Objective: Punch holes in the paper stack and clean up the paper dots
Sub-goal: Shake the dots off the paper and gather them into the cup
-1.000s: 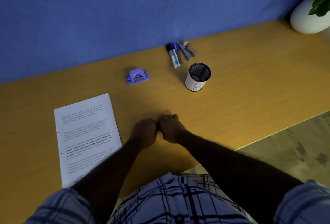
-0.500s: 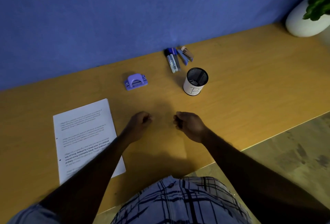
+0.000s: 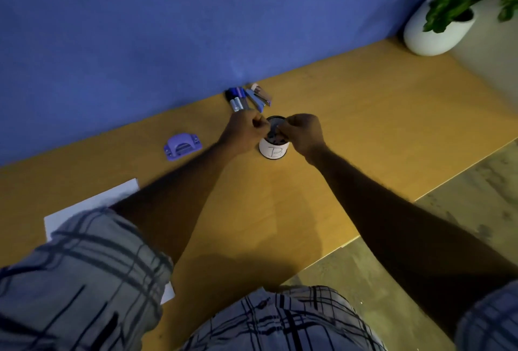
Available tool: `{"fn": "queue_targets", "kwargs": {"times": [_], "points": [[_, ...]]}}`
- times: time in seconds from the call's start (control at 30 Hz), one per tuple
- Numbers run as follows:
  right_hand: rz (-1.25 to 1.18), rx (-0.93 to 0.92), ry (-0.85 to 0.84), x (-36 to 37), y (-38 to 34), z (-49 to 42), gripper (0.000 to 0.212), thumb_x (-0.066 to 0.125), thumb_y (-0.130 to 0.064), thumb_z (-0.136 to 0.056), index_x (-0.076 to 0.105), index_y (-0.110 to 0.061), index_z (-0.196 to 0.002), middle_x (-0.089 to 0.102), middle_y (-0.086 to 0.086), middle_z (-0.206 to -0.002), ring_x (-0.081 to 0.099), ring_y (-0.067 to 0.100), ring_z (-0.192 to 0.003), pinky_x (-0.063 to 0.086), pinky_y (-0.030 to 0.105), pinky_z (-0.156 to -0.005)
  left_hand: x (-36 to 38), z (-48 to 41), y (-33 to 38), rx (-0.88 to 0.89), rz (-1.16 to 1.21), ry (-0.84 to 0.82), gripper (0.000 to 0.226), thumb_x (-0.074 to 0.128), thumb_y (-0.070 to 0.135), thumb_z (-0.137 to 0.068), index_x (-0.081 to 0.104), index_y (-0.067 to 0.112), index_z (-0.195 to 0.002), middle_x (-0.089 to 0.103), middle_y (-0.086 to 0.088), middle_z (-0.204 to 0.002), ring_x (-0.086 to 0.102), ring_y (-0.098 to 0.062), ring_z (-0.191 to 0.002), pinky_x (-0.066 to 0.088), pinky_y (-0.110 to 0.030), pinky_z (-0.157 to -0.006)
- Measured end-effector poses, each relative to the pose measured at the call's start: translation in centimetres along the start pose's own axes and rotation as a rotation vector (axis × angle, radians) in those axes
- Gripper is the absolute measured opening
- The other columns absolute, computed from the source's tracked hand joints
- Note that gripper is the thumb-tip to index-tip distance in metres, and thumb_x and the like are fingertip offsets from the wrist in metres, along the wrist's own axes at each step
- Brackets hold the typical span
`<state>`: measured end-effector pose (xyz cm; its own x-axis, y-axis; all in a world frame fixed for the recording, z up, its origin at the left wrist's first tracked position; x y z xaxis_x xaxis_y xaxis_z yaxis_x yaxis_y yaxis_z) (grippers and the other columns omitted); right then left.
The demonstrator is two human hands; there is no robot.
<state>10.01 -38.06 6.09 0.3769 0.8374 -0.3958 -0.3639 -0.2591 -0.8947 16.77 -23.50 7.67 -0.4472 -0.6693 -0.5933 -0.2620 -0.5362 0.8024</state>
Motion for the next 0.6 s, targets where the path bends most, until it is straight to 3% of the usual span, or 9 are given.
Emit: {"fn": "queue_targets", "kwargs": {"times": [0.07,0.2,0.33,0.5,0.6], "points": [[0.311,-0.129,-0.025,-0.5,-1.3,-1.3,0.015,0.064,-0.01,-0.078,0.065,0.002,-0.07,0.063,0.014,-0.069,0.055,0.02,-0.064,0.039,0.026,-0.051,0.3,-1.5,0.9,0.033,-0.106,-0.035,0.011,0.064,0.011,-0.086,0.07,0.003,-0.091,0.069,-0.007,-0.086,0.061,-0.013,-0.078,0.046,-0.021,-0.067],[0.659,-0.277,-0.184,-0.1,-2.3,-3.0,0.021,0.057,-0.014,-0.09,0.071,0.002,-0.092,0.07,0.019,-0.093,0.063,0.028,-0.082,0.049,0.037,-0.066,1.0,-3.1,1.6,0.094,-0.35,-0.102,0.015,0.06,0.011,-0.089,0.072,0.003,-0.085,0.07,-0.014,-0.082,0.056,-0.018,-0.069,0.037,-0.026,-0.061],[0.825,-0.316,-0.184,-0.3,-2.7,-3.7,0.023,0.056,-0.019,-0.093,0.071,-0.006,-0.105,0.07,0.014,-0.105,0.065,0.029,-0.091,0.056,0.038,-0.074,1.2,-3.7,2.1,0.139,-0.426,-0.117,0.019,0.063,0.013,-0.088,0.074,0.002,-0.098,0.073,-0.016,-0.089,0.066,-0.024,-0.08,0.054,-0.035,-0.072],[0.863,-0.318,-0.181,-0.4,-3.0,-3.9,0.022,0.064,-0.024,-0.089,0.07,-0.007,-0.103,0.07,0.013,-0.103,0.065,0.028,-0.091,0.058,0.044,-0.076,1.6,-3.8,2.6,0.147,-0.45,-0.15,0.017,0.068,0.018,-0.086,0.075,0.004,-0.092,0.073,-0.013,-0.084,0.062,-0.019,-0.071,0.046,-0.027,-0.063],[0.897,-0.358,-0.219,-0.1,-3.2,-3.7,0.021,0.059,-0.017,-0.091,0.071,-0.008,-0.106,0.069,0.014,-0.105,0.065,0.029,-0.094,0.057,0.044,-0.077,1.7,-3.9,2.6,0.13,-0.457,-0.179,0.018,0.065,0.016,-0.088,0.073,0.005,-0.1,0.074,-0.014,-0.093,0.065,-0.022,-0.08,0.051,-0.031,-0.07]]}}
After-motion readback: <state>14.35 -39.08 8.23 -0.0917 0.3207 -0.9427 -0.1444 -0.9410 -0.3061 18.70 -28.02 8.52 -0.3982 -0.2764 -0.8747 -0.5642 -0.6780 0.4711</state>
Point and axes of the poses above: each hand's wrist, its own z-axis away from the middle knuckle, its own x-axis out of the palm, y = z × x, the point moved 6 cm from there along -z, towards the middle knuckle
